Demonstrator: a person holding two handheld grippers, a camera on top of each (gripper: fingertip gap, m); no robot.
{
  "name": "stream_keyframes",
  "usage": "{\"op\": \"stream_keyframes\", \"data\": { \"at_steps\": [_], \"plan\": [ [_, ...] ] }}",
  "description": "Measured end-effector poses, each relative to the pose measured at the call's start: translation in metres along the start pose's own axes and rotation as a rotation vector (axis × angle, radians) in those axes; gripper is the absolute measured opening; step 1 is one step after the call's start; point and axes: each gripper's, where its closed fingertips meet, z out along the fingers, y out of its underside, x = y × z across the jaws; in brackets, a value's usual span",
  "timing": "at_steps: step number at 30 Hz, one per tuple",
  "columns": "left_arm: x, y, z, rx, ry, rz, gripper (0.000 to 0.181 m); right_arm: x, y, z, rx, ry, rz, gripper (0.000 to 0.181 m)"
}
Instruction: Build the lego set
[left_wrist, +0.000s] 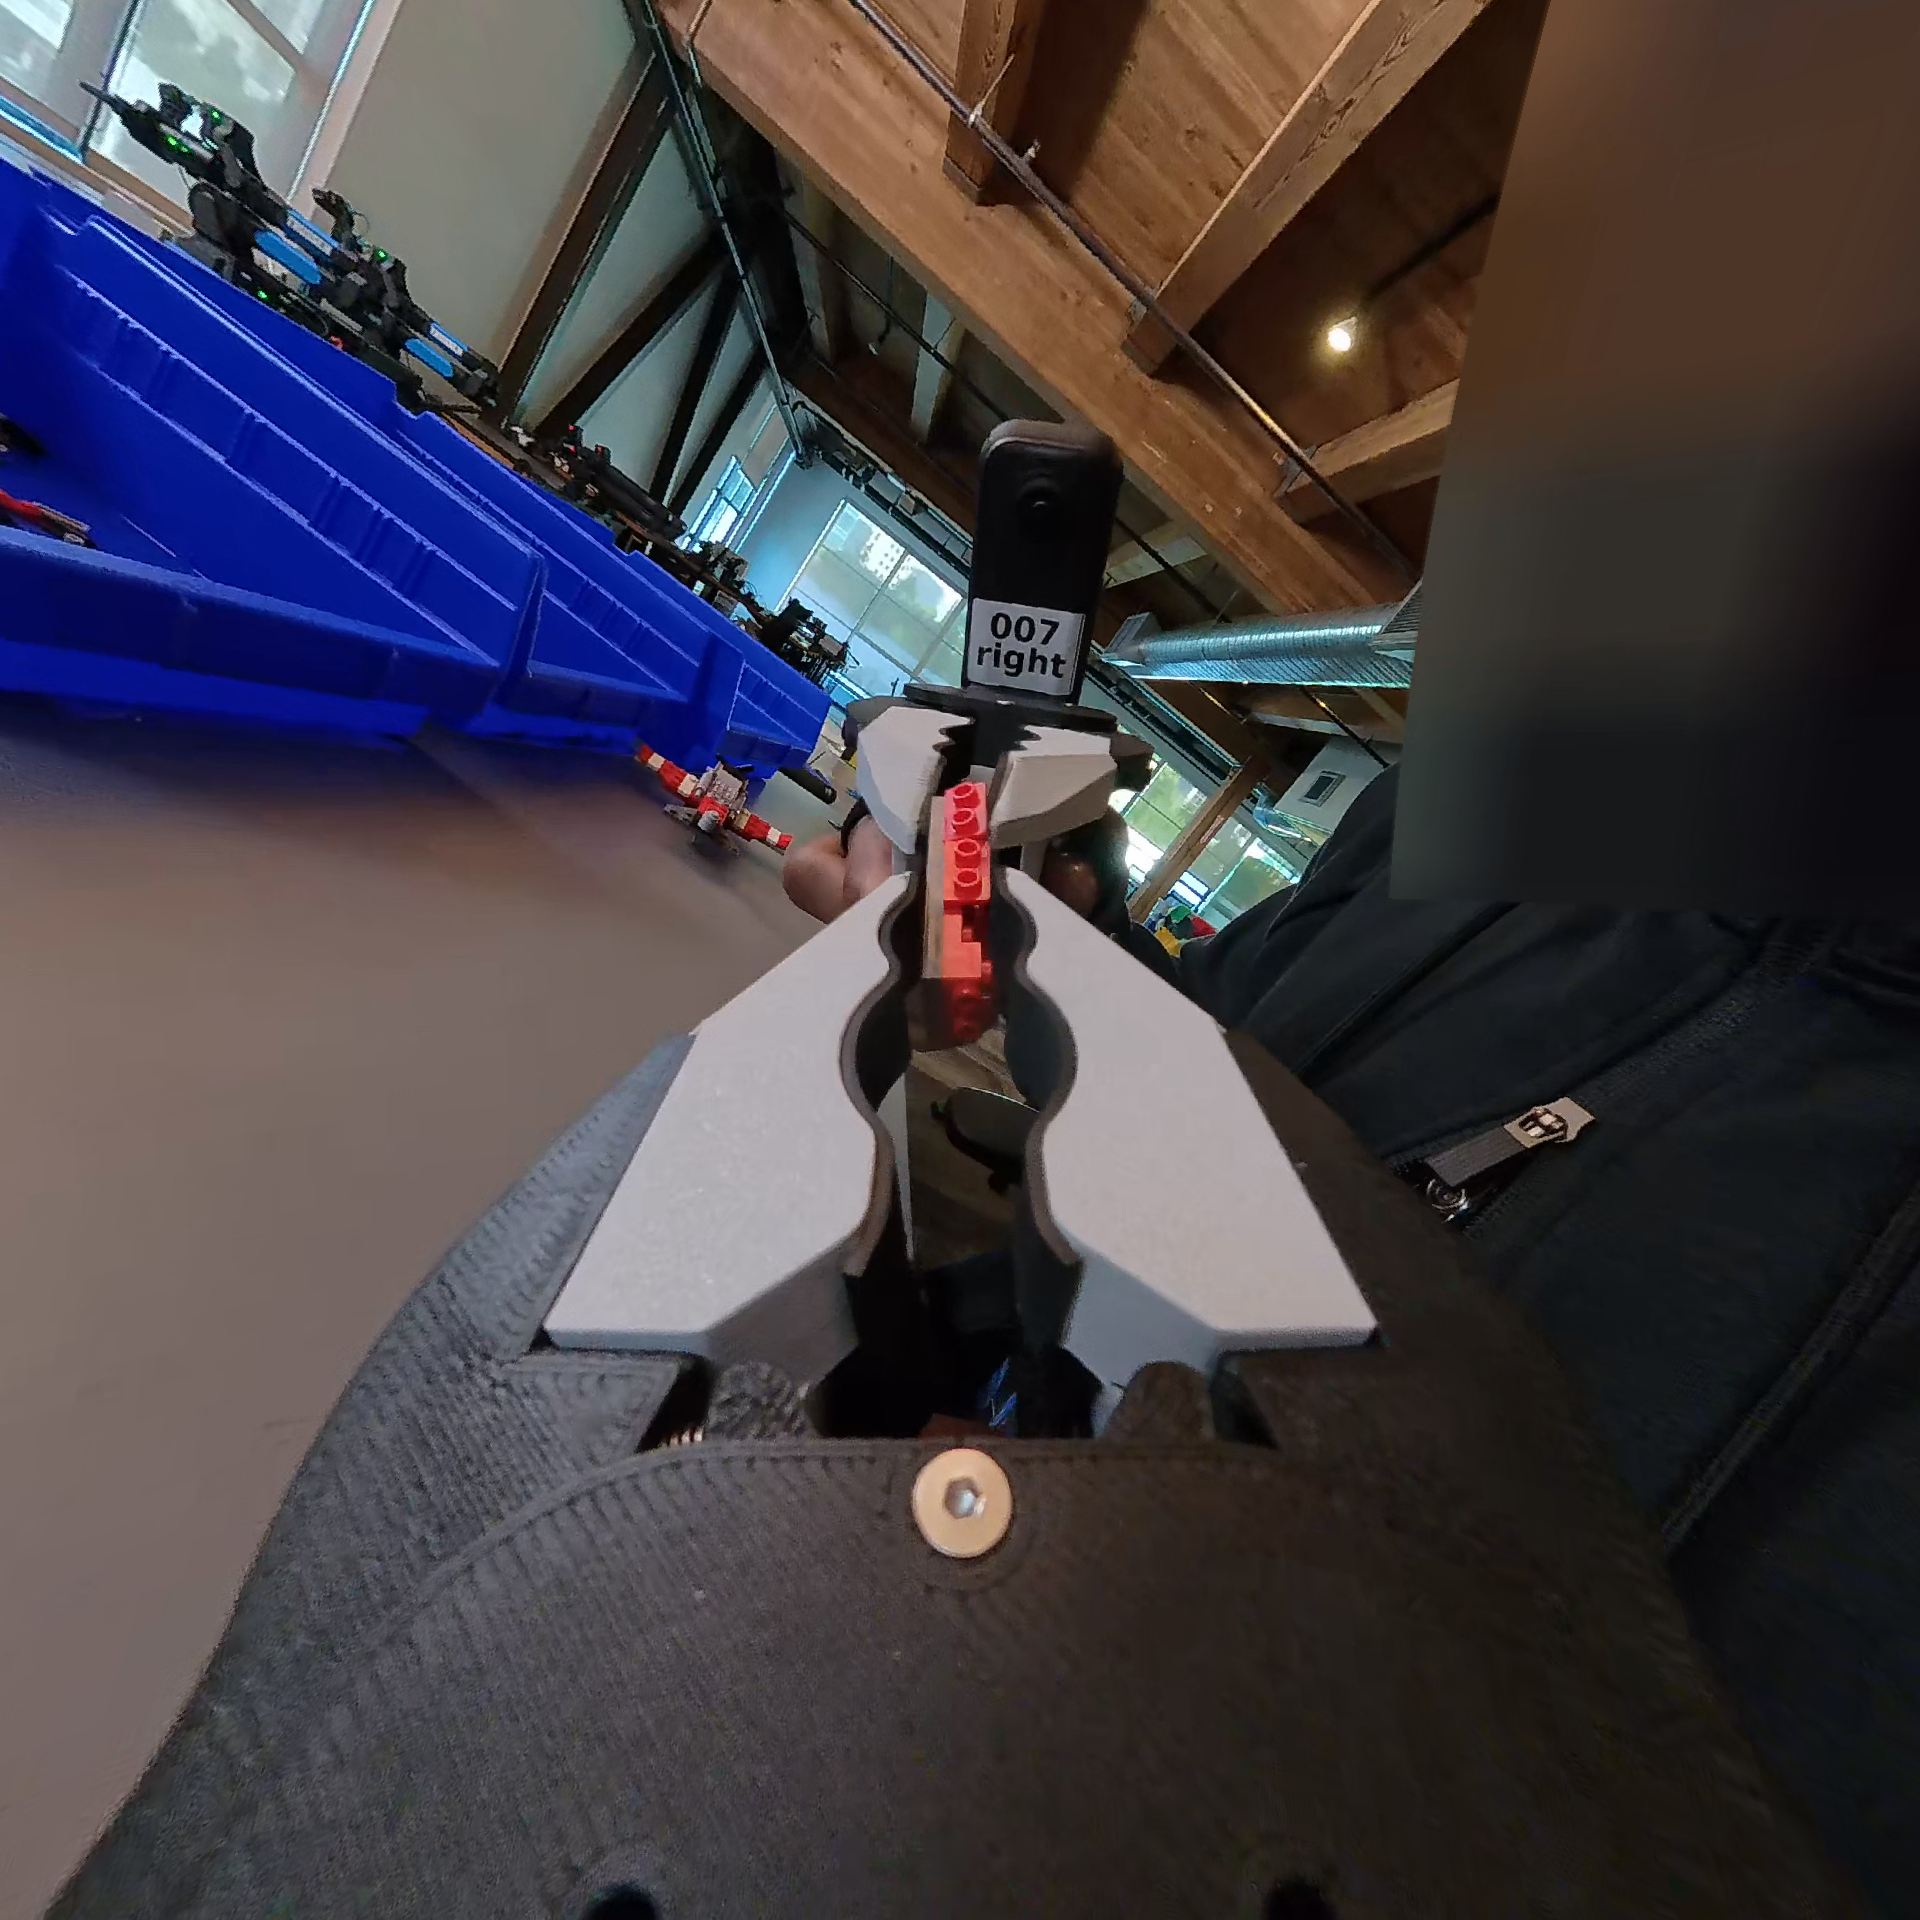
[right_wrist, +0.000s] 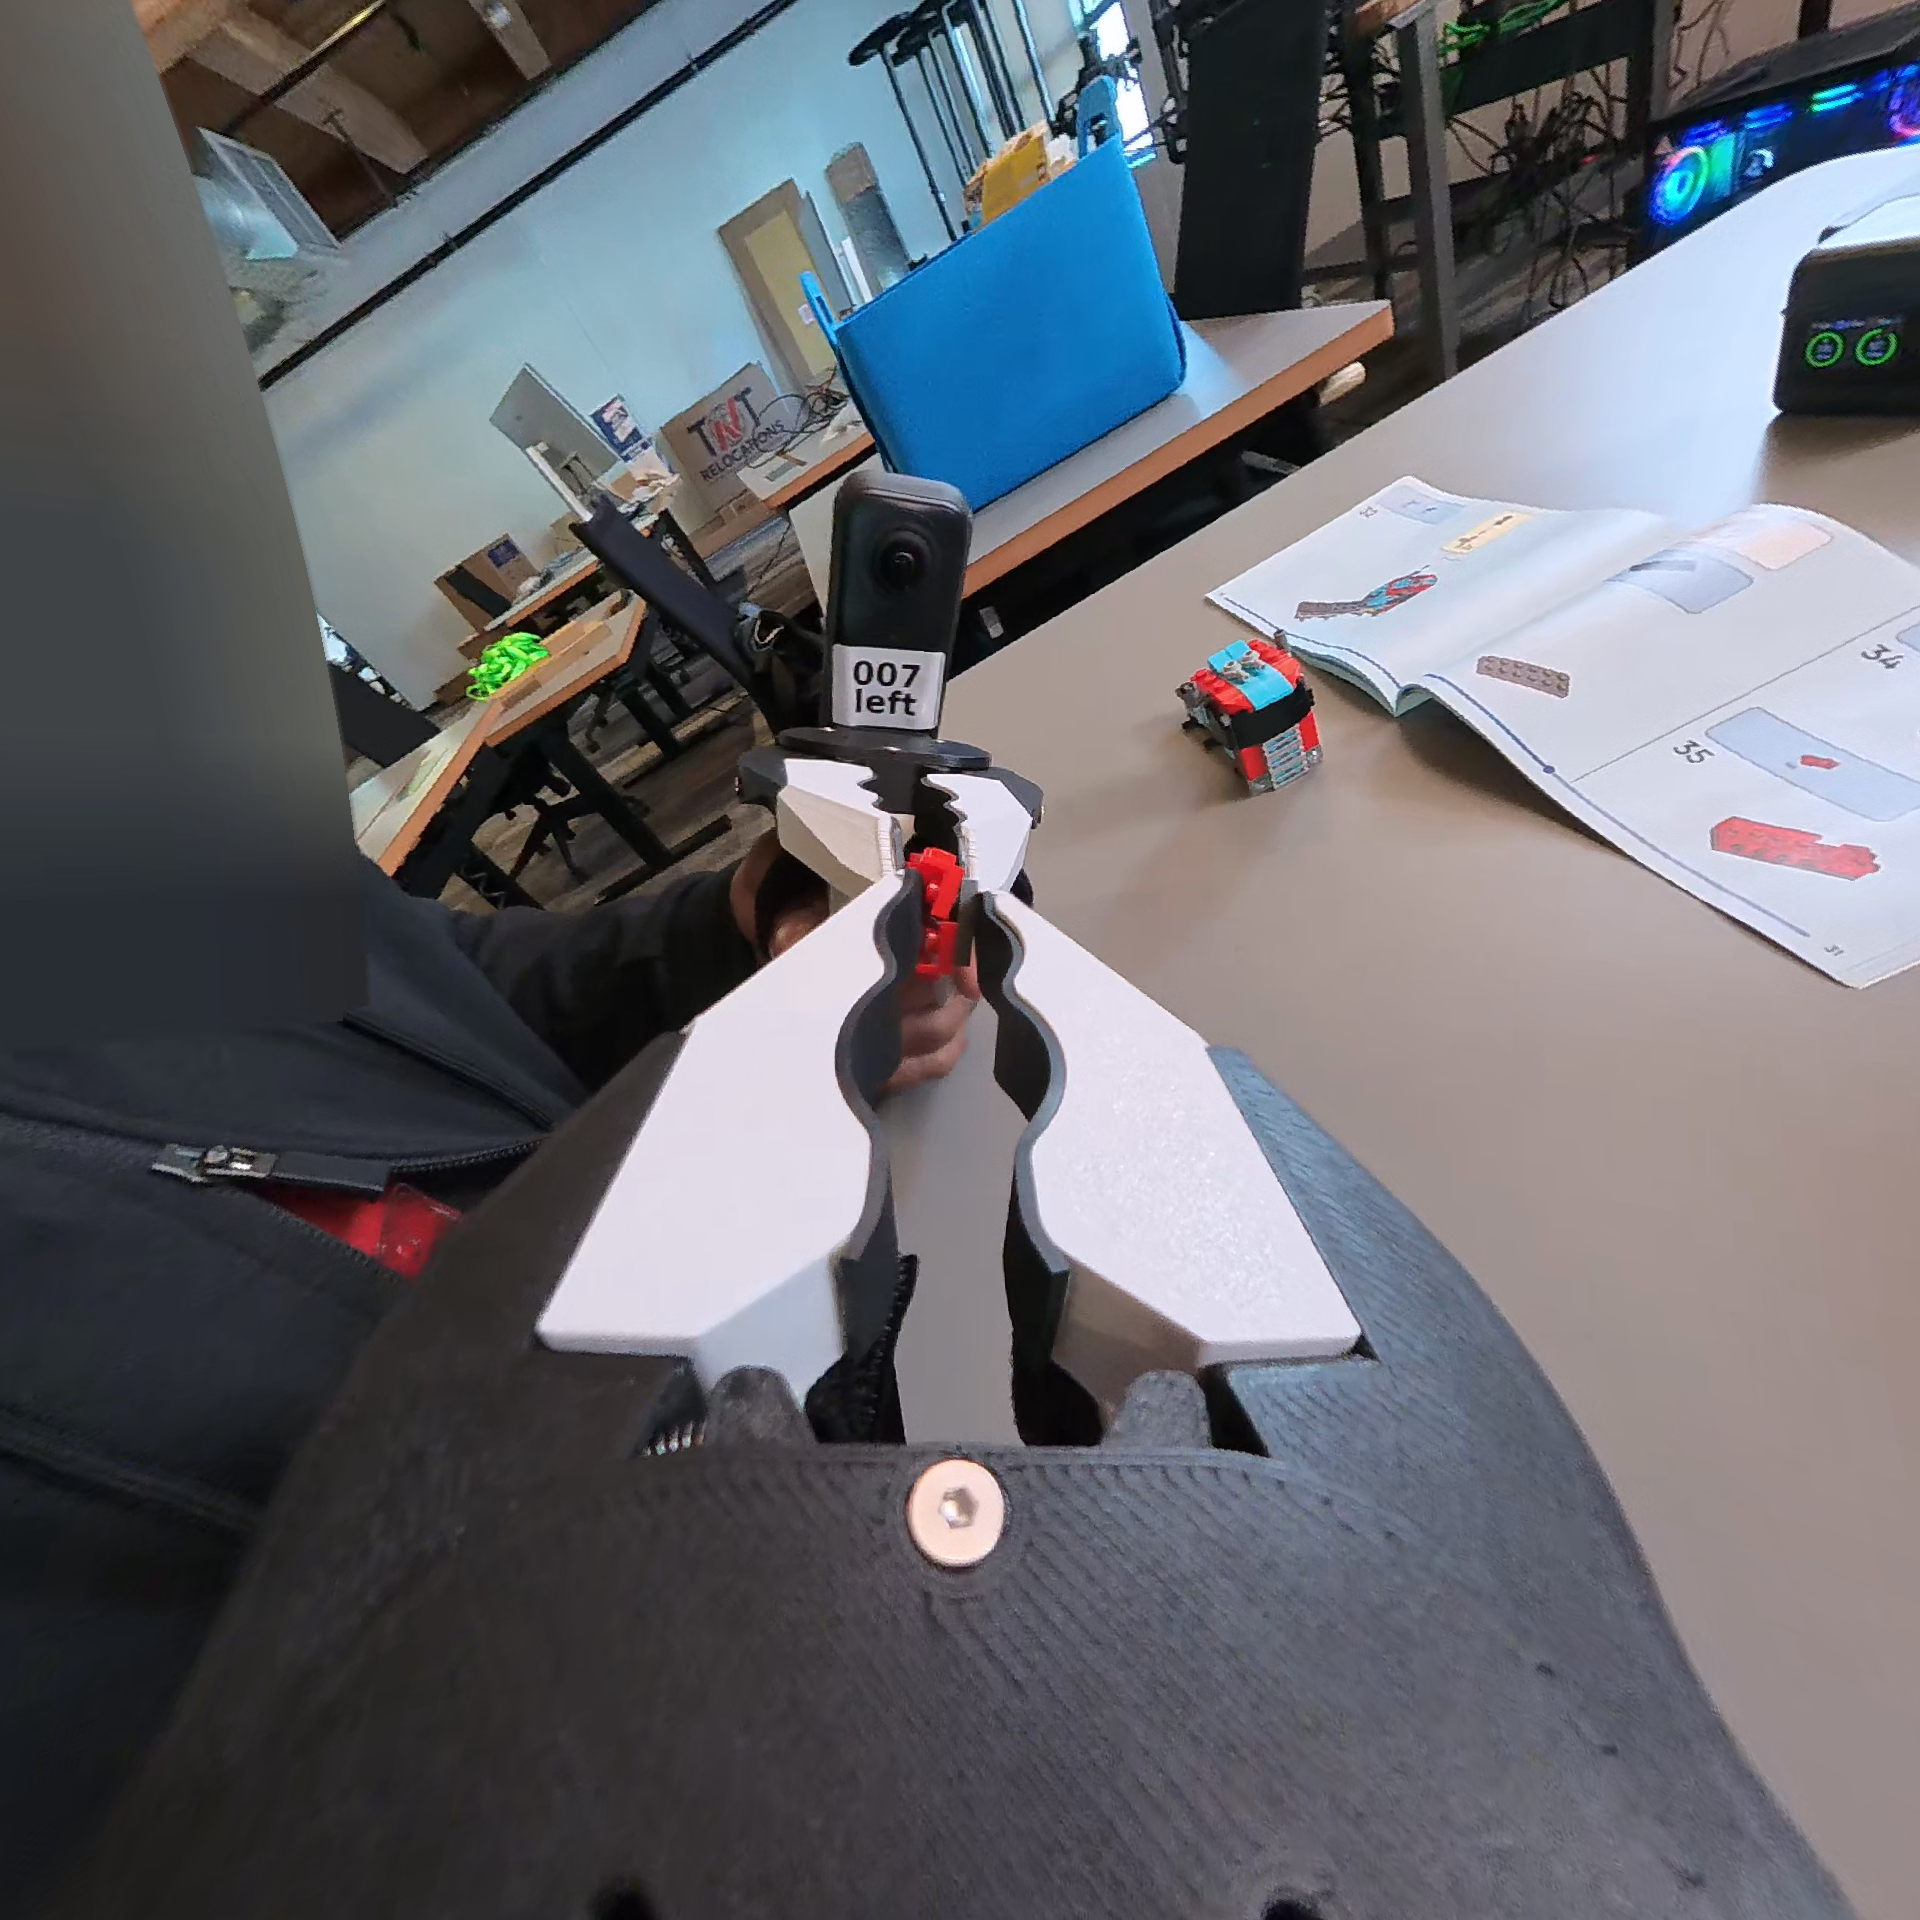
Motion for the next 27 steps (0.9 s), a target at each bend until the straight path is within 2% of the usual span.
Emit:
{"op": "stream_keyframes", "data": {
  "at_steps": [19, 24, 27],
  "plan": [
    [0.003, -0.001, 0.004, 0.034, 0.115, -0.202, 0.011, 0.000, -0.002, -0.004, 0.059, 0.006, 0.008, 0.008],
    [-0.001, 0.002, 0.010, 0.051, 0.105, -0.274, 0.020, 0.004, 0.000, -0.002, 0.079, 0.015, 0.045, 0.008],
    [-0.003, 0.001, 0.012, 0.085, 0.080, -0.290, 0.017, 0.006, 0.000, -0.001, 0.096, 0.026, 0.054, 0.008]
  ]
}}
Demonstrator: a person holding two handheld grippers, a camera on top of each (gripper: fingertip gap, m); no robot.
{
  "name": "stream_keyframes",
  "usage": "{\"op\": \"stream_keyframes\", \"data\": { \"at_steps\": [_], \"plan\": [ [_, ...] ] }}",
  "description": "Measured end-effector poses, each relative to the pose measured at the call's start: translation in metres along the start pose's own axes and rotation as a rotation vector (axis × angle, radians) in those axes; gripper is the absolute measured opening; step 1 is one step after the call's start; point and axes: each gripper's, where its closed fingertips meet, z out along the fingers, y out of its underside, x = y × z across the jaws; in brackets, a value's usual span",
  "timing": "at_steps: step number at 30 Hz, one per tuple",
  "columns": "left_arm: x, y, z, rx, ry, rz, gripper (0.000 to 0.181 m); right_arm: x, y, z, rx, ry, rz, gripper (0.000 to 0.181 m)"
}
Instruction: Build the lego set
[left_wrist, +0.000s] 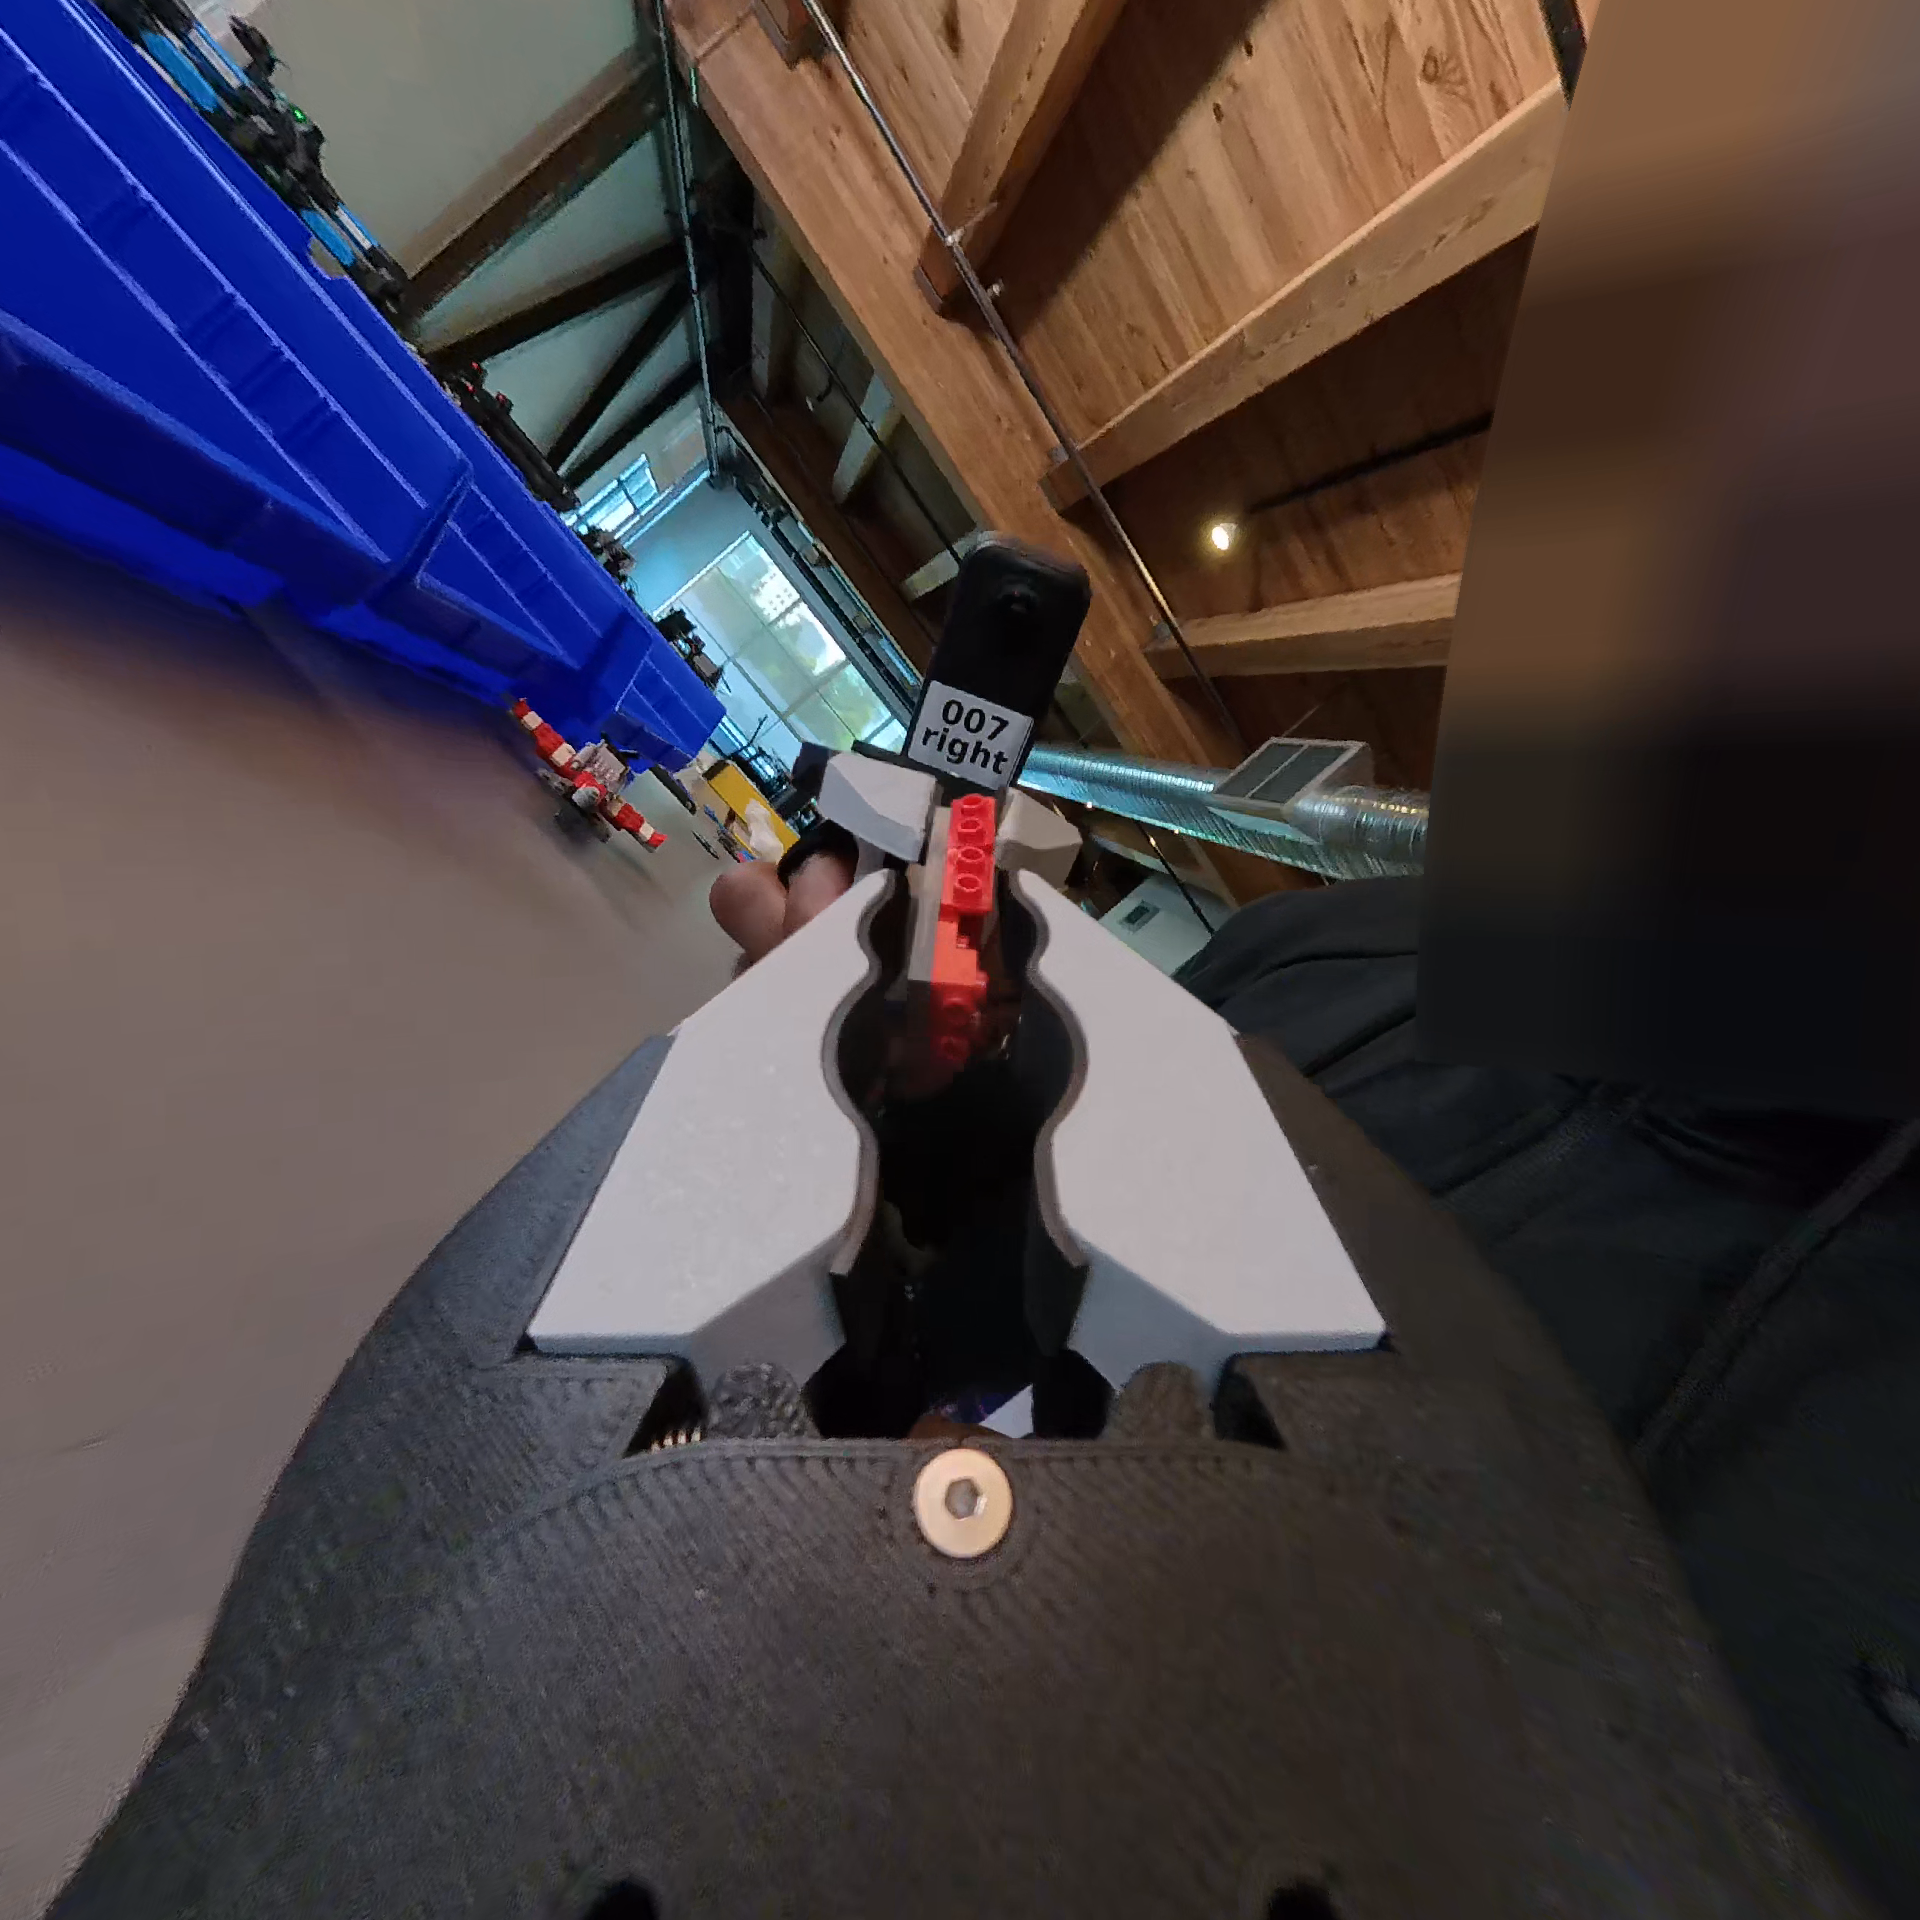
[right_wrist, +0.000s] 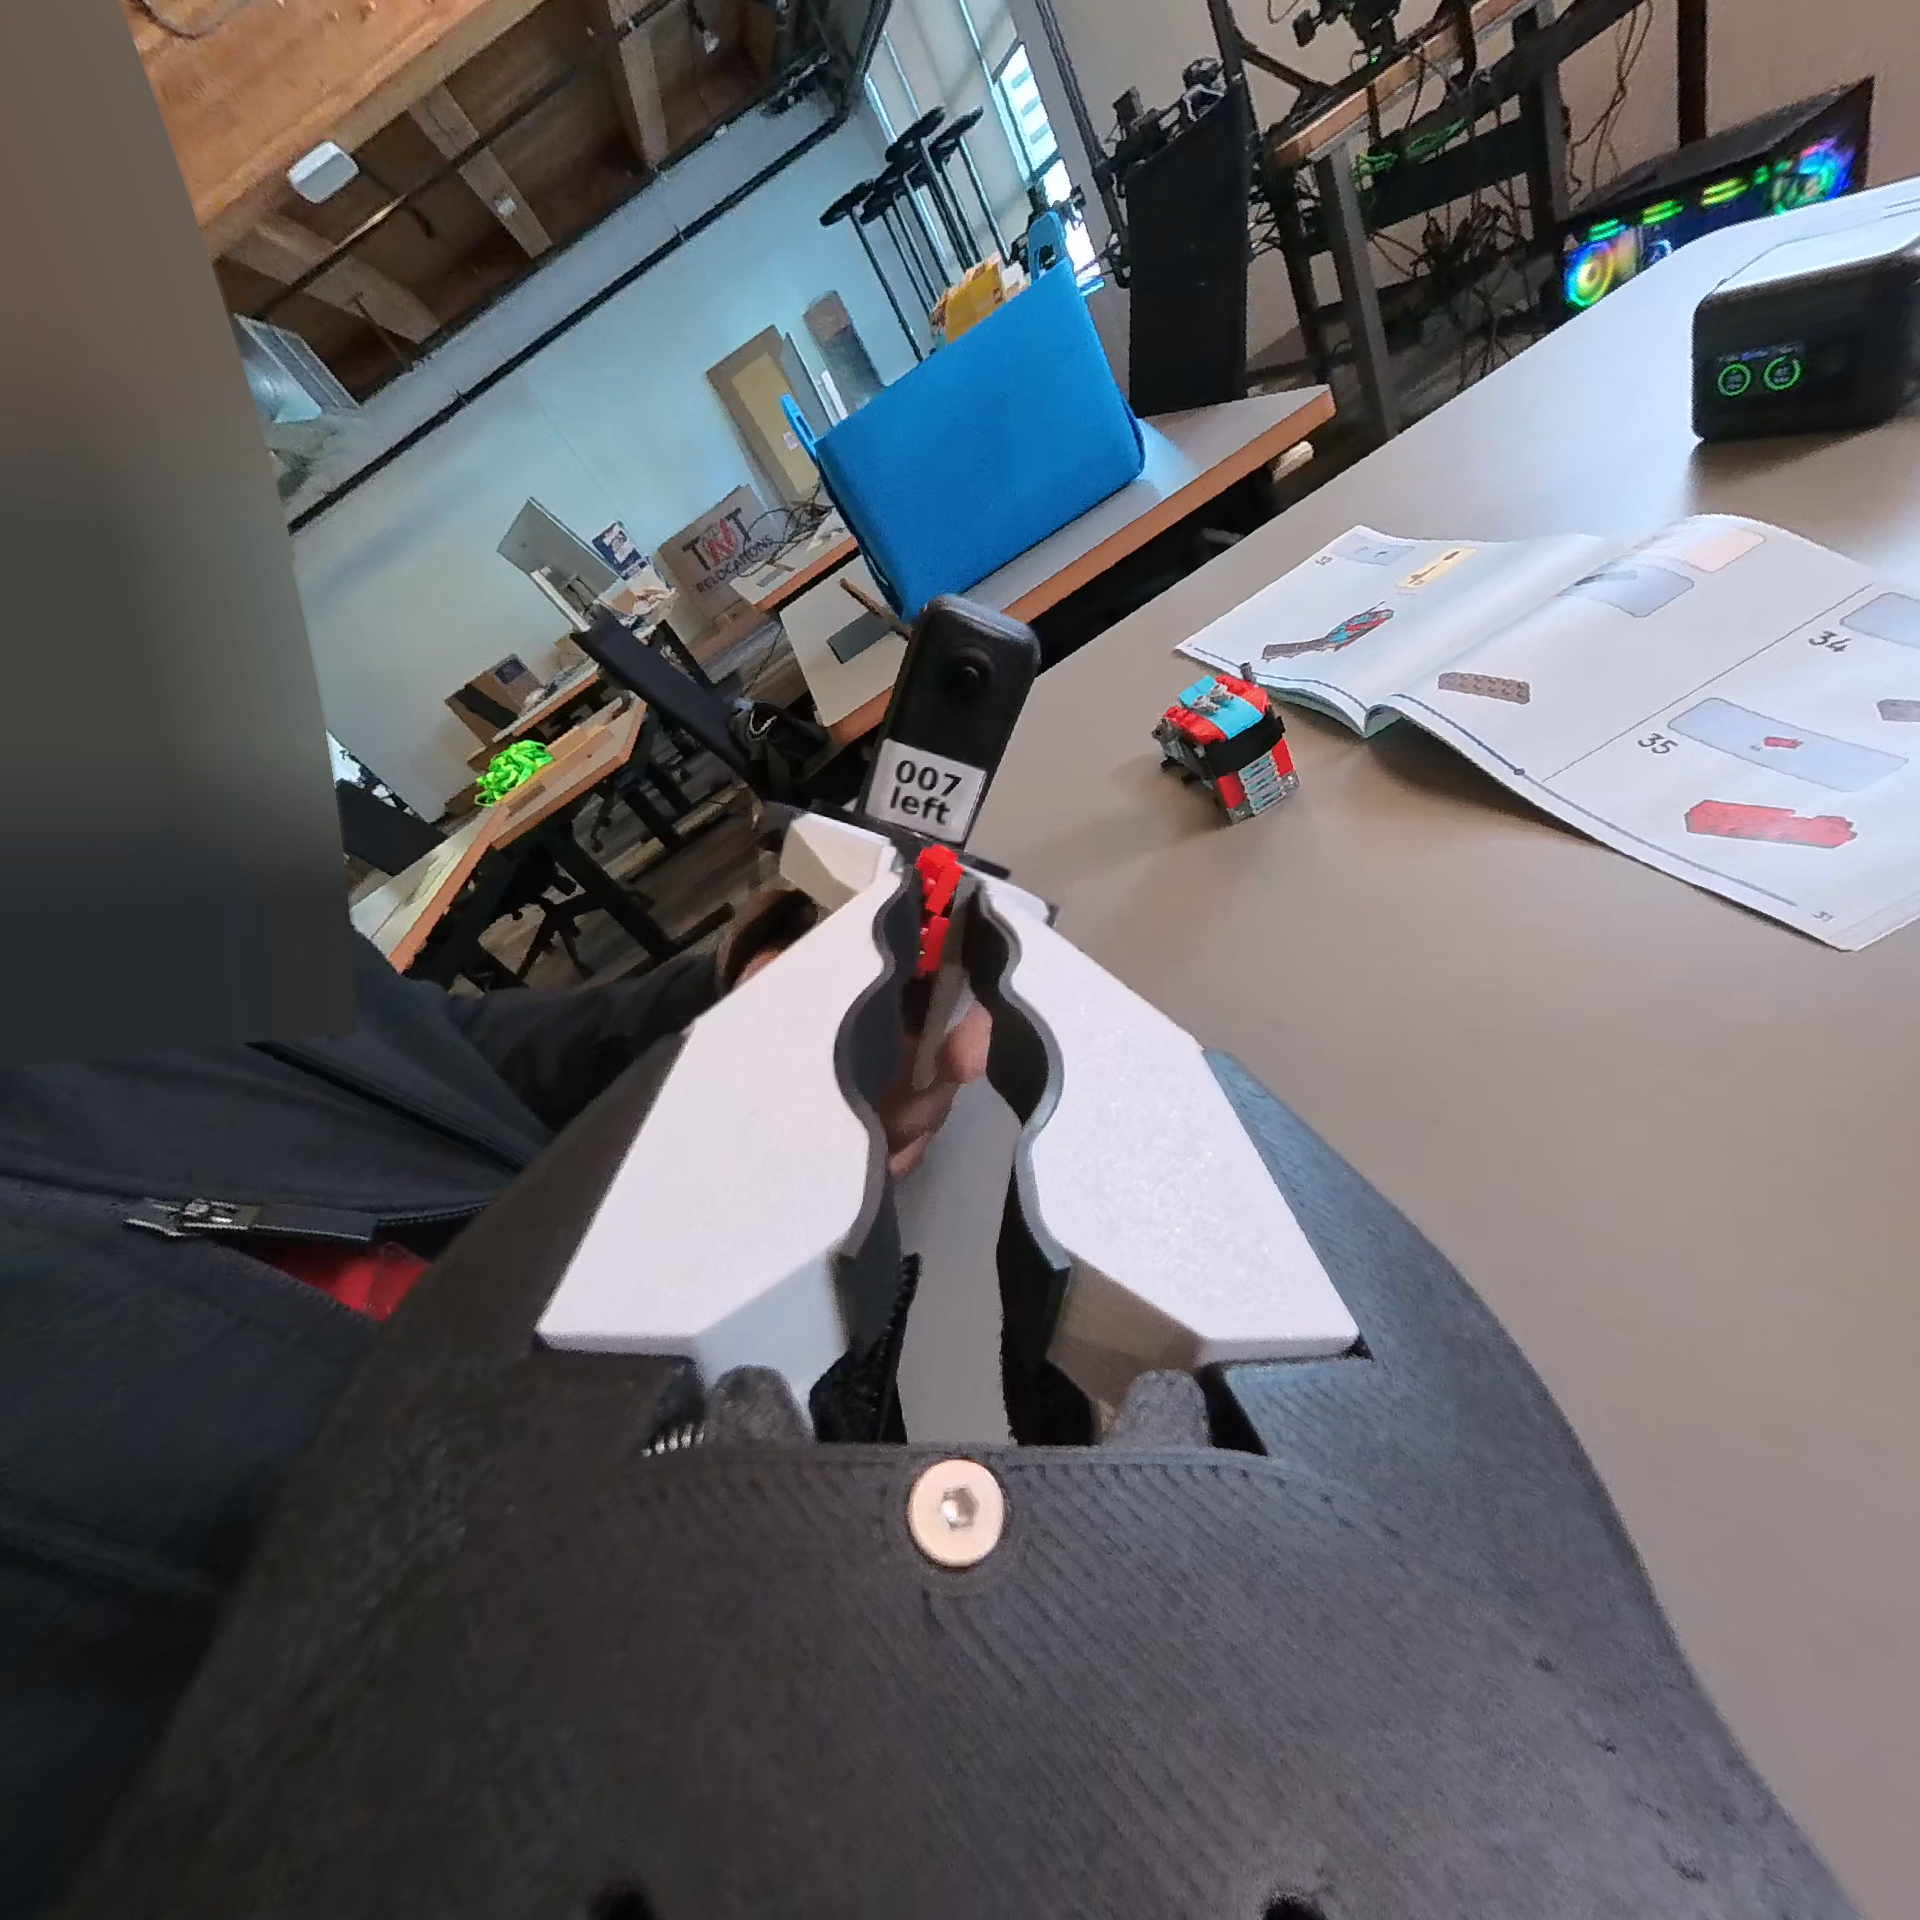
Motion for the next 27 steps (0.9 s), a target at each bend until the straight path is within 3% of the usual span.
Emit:
{"op": "stream_keyframes", "data": {
  "at_steps": [14, 27],
  "plan": [
    [0.0047, -0.0026, 0.0001, 0.102, -0.004, -0.073, 0.009, -0.0037, -0.0013, -0.0015, 0.056, -0.026, 0.063, 0.007],
    [0.0071, -0.0051, -0.0011, 0.091, -0.080, 0.055, 0.010, -0.0084, -0.0024, -0.0059, 0.076, -0.028, 0.042, 0.007]
  ]
}}
